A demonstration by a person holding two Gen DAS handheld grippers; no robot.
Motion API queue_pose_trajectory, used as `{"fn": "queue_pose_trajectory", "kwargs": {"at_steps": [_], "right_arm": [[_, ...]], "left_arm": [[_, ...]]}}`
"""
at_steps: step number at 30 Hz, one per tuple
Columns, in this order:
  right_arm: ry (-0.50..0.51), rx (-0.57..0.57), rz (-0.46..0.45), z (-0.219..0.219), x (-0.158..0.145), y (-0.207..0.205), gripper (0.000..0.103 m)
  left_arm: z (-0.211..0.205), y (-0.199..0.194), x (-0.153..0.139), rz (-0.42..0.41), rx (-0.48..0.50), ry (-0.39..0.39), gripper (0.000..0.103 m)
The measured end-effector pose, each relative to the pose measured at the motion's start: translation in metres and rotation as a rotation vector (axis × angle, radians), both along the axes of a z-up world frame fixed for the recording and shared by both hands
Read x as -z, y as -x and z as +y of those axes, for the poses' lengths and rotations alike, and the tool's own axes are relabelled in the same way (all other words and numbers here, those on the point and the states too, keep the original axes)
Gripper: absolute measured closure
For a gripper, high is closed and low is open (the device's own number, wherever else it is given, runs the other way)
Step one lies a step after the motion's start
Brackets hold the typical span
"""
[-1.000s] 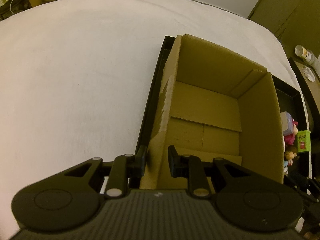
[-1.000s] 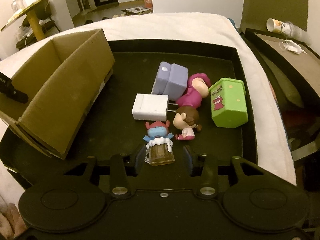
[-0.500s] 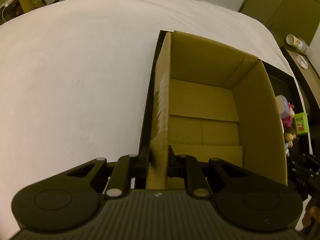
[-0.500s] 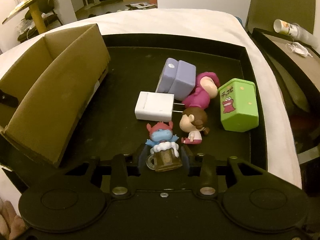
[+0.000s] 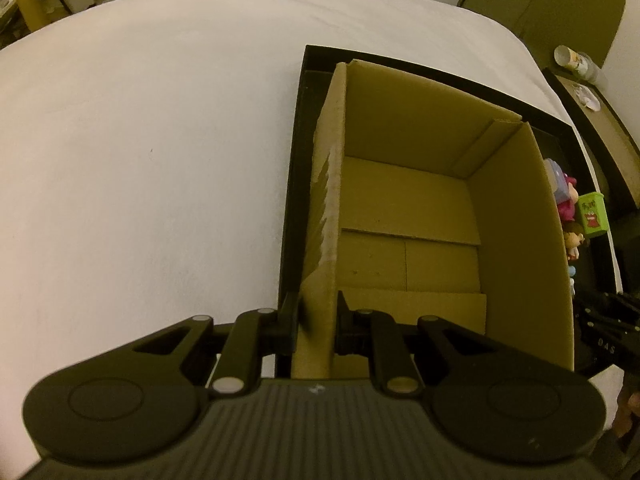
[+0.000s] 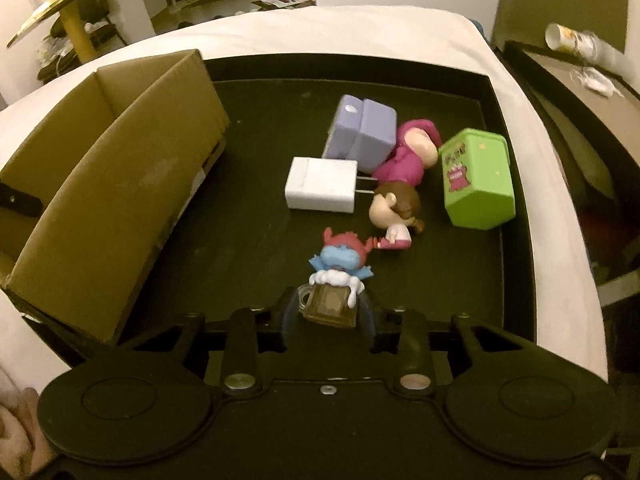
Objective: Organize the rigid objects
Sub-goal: 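Hold the box with the left gripper while the right gripper grasps the smurf mug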
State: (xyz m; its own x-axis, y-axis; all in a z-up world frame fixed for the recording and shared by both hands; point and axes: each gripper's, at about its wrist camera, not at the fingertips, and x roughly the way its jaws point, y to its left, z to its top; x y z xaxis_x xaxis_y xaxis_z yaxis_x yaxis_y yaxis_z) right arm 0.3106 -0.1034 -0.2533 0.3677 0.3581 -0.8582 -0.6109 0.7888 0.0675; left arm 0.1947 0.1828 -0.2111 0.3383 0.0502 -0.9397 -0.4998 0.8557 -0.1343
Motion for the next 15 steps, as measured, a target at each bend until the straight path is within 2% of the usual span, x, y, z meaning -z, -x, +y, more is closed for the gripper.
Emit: {"fn": "queue_pose_trajectory", "kwargs": {"at_steps": [3,11,15], "right_arm": [[-0.004,0.047,0.006,-0.003,0.001,-0.005,0.050],[-0.013,0.099,-0.005,0.007,0.004,-0.011,0.048],[-0.005,0.136,-0.009,0.013,0.006,-0.015,0.038]], "left_arm": [[0.000,-0.003,0.001,-0.004,-0.018,0.004,0.088],[-0.005,0.004,0.004,-0.024,-0.077,0.004,0.088],[-0.010,0.002,0.006,-0.006,-0.068,-0.002,0.087]]}}
